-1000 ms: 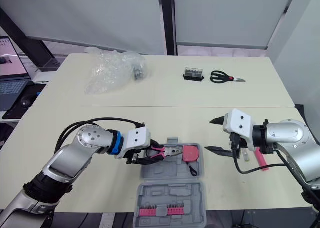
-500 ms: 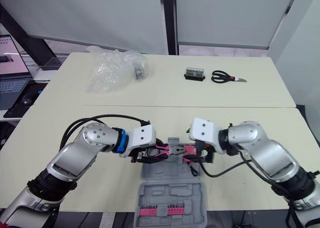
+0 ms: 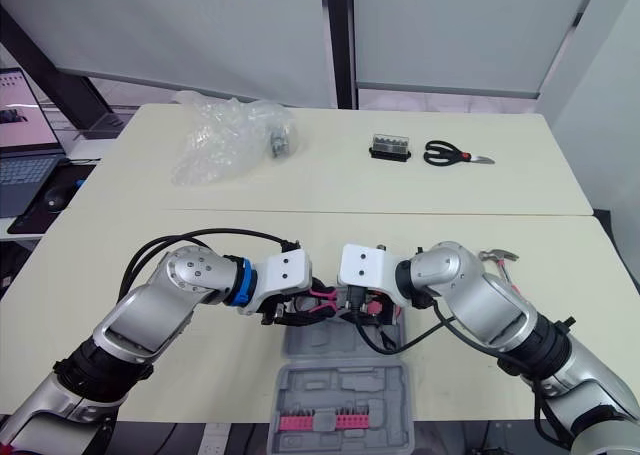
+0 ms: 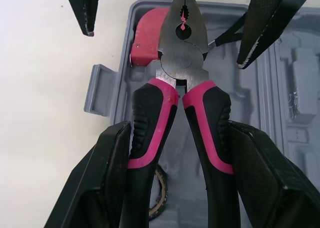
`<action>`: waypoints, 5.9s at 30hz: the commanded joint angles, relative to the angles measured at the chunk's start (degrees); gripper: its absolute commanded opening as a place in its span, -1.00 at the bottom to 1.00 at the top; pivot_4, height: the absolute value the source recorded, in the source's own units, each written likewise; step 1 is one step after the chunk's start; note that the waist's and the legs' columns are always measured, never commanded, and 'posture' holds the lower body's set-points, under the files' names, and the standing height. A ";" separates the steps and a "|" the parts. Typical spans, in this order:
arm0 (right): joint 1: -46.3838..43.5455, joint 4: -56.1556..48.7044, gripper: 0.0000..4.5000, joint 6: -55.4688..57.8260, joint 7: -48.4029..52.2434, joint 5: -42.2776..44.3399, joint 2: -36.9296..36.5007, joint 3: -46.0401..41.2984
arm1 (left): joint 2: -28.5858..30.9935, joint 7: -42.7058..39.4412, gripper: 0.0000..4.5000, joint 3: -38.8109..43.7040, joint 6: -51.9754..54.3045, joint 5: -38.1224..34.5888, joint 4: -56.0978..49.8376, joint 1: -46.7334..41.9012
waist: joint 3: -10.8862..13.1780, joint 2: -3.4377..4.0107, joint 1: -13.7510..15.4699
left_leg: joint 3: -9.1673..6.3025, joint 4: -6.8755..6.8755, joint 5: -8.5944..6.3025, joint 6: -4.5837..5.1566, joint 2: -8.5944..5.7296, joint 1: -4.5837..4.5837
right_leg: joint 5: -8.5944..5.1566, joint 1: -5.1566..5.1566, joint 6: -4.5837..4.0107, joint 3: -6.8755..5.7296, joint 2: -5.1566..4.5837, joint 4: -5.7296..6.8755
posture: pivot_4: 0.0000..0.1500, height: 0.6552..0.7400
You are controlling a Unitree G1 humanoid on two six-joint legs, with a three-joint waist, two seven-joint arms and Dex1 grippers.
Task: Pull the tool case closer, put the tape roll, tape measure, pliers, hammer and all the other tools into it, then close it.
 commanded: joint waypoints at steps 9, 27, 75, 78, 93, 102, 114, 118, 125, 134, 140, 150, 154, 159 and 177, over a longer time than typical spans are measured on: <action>3.56 2.81 1.00 -11.48 0.75 -2.96 0.98 -0.16 | 0.93 0.10 0.14 0.31 -1.60 0.18 -2.06 0.27 | 0.00 0.00 -0.01 | 0.00 0.00 0.00 0.00 0.00 -0.01 | 0.00 0.00 0.00 -0.01 0.00 0.00 | 1.00 1.00; 8.89 10.83 0.40 -22.62 2.54 -1.17 4.64 -5.88 | 1.16 -0.05 0.14 0.49 -1.89 -0.13 -2.84 0.78 | 0.00 0.00 -0.01 | -0.01 0.02 0.00 0.00 0.00 -0.01 | 0.00 0.01 0.00 -0.02 0.00 0.02 | 1.00 1.00; 7.81 -10.83 -0.44 -5.82 9.43 -5.76 -10.39 -5.14 | 15.57 -12.65 1.00 28.56 -27.74 -14.77 -0.62 27.62 | 0.04 0.07 -0.05 | 0.05 -0.02 -0.01 0.01 0.03 0.00 | 0.00 -0.05 -0.01 0.02 -0.04 0.02 | 1.00 1.00; 6.99 -9.13 -0.44 -4.56 8.03 -7.34 -7.50 -2.47 | 15.76 -12.65 1.00 29.26 -28.40 -14.70 -0.69 28.91 | 0.04 0.07 -0.07 | 0.05 -0.02 -0.01 0.01 0.03 0.00 | 0.00 -0.06 -0.01 0.02 -0.04 0.02 | 1.00 1.00; 6.84 0.04 -0.44 -4.10 3.49 -12.57 1.75 5.29 | 17.93 -11.61 1.00 29.05 -26.19 -14.81 -4.13 30.50 | 0.05 0.08 -0.08 | 0.04 -0.02 -0.01 0.01 0.04 0.00 | 0.00 -0.09 -0.01 0.01 -0.01 0.04 | 1.00 1.00; 7.03 1.98 -0.44 -3.03 4.30 -12.54 2.69 5.80 | 17.49 -10.68 1.00 28.06 -26.00 -14.34 -4.36 30.25 | 0.04 0.08 -0.12 | 0.04 -0.02 -0.01 0.01 0.05 0.00 | 0.00 -0.09 -0.01 0.01 0.00 0.06 | 1.00 1.00; 6.69 -1.13 0.47 -2.08 8.28 -6.63 0.70 0.74 | 16.90 -9.29 1.00 27.29 -26.33 -13.87 -4.34 30.13 | 0.05 0.08 -0.09 | 0.04 -0.02 -0.01 0.01 0.05 0.00 | 0.00 -0.09 -0.01 0.01 0.00 0.06 | 1.00 1.00; 6.61 -0.52 0.73 -7.94 7.86 -3.63 2.08 -3.08 | 16.87 -8.91 1.00 27.40 -26.34 -13.90 -4.29 30.32 | 0.04 0.08 -0.15 | 0.04 -0.02 -0.01 0.01 0.05 0.00 | 0.00 -0.08 -0.01 0.01 0.00 0.06 | 1.00 1.00; 7.70 5.98 0.05 -14.77 5.60 -3.68 6.26 -2.88 | 15.98 -8.02 1.00 27.75 -26.50 -14.56 -4.08 30.30 | 0.05 0.08 -0.14 | 0.06 -0.02 -0.01 0.01 0.04 0.01 | 0.00 -0.08 -0.01 0.02 -0.01 0.06 | 1.00 1.00; 8.54 15.34 -0.77 -19.36 1.72 -8.40 10.71 0.75 | 15.26 -7.20 1.00 27.69 -26.68 -14.43 -4.32 31.27 | 0.04 0.07 -0.14 | 0.05 -0.02 -0.01 0.01 0.05 0.01 | 0.00 -0.09 -0.01 0.02 0.00 0.08 | 1.00 1.00; 9.90 20.72 -0.98 -21.47 2.35 -12.19 10.25 3.79 | 14.87 -6.97 1.00 27.55 -27.33 -14.06 -3.86 31.85 | 0.03 0.06 -0.13 | 0.05 -0.03 -0.01 0.01 0.05 0.03 | 0.00 -0.07 -0.01 0.02 0.00 0.08 | 1.00 1.00; 12.36 23.68 -0.98 -27.96 0.72 -15.03 11.07 3.07 | 13.65 -5.87 1.00 28.20 -28.89 -13.54 -2.24 33.70 | -0.02 0.03 -0.13 | 0.11 -0.09 -0.01 0.01 0.05 0.39 | 0.00 0.19 -0.01 0.07 -0.01 0.07 | 1.00 1.00; 13.93 18.90 -0.98 -34.29 0.88 -6.82 12.73 -5.72 | 11.60 -4.28 1.00 29.77 -29.58 -14.43 0.28 34.64 | -0.03 0.00 -0.14 | 0.11 -0.12 -0.01 0.01 0.07 0.43 | 0.00 0.22 -0.01 0.07 0.01 0.08 | 1.00 1.00; 17.63 10.78 -0.99 -33.02 7.40 3.49 4.68 -16.88 | 8.70 -2.65 0.92 31.50 -32.43 -14.37 3.67 36.11 | -0.01 0.01 -0.06 | 0.14 -0.12 -0.01 0.00 0.04 0.30 | 0.00 0.15 -0.01 0.09 -0.06 0.05 | 1.00 1.00; 29.84 19.59 -1.00 -41.78 12.57 -2.79 -12.28 -20.19 | 1.67 -0.38 -0.98 18.26 -41.13 -3.61 16.23 36.96 | -0.01 0.04 -0.11 | 0.23 -0.14 -0.01 0.01 0.03 0.43 | 0.00 0.30 -0.01 0.15 -0.07 -0.07 | 1.00 1.00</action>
